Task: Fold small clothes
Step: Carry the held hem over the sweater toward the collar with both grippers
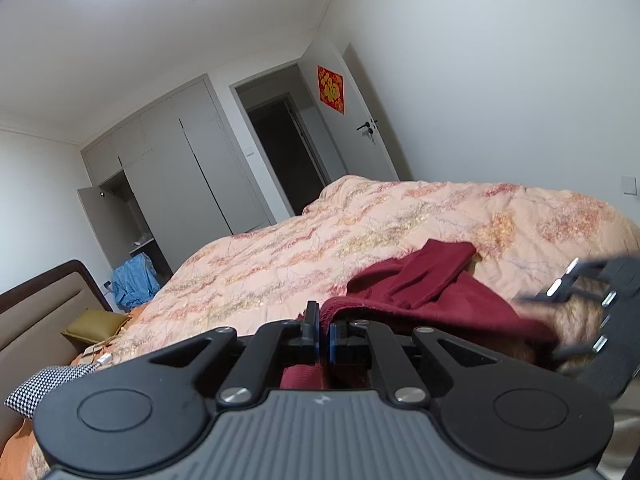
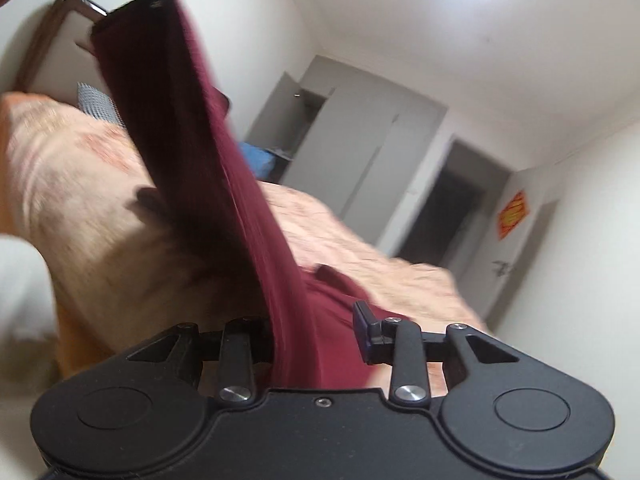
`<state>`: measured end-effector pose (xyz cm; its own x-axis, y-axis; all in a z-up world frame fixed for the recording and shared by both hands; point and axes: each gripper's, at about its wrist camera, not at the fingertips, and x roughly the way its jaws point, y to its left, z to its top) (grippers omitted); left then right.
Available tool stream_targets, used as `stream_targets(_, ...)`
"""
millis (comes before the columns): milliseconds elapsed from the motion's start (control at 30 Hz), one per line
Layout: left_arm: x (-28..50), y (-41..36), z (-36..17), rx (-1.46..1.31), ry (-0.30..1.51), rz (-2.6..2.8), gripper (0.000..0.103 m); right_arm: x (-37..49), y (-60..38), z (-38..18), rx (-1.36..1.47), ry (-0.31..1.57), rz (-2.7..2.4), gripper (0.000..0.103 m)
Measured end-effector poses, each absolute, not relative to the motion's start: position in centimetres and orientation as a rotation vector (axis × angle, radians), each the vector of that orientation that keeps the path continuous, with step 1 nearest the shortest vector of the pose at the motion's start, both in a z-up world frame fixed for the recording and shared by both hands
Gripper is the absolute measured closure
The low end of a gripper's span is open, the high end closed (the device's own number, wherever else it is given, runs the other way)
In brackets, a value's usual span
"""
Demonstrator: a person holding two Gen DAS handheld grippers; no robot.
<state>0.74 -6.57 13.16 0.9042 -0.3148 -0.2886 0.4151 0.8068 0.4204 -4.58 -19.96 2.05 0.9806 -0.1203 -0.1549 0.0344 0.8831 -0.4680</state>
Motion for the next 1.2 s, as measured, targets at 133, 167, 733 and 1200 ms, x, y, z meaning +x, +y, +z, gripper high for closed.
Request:
stream_targets(133,-0.3,-6.1,11.8,0.481,0.233,-0.399,0.099,-6.5,-21.5,1.7,-0.509,0.165,-0.114,0.069)
stream_targets(167,-0.6,-6.0,11.4,0.478,0.239,-0.399,0.099,-6.7,-21.7,1.5,-0.514,0.166,-0.115,0.070)
stream_targets(733,-1.9,-5.6,10.4,0.456,0.243,-0.382,0.099,-7.7,-23.9,0.3,-0.609,0.202,-0.157,0.074)
stream_targets(1200,-2.5,-4.8,10.9,0.453,0.244,-0.366,0.099,-10.5,-26.4,5.9,-0.480,0.026,-0.137,0.099)
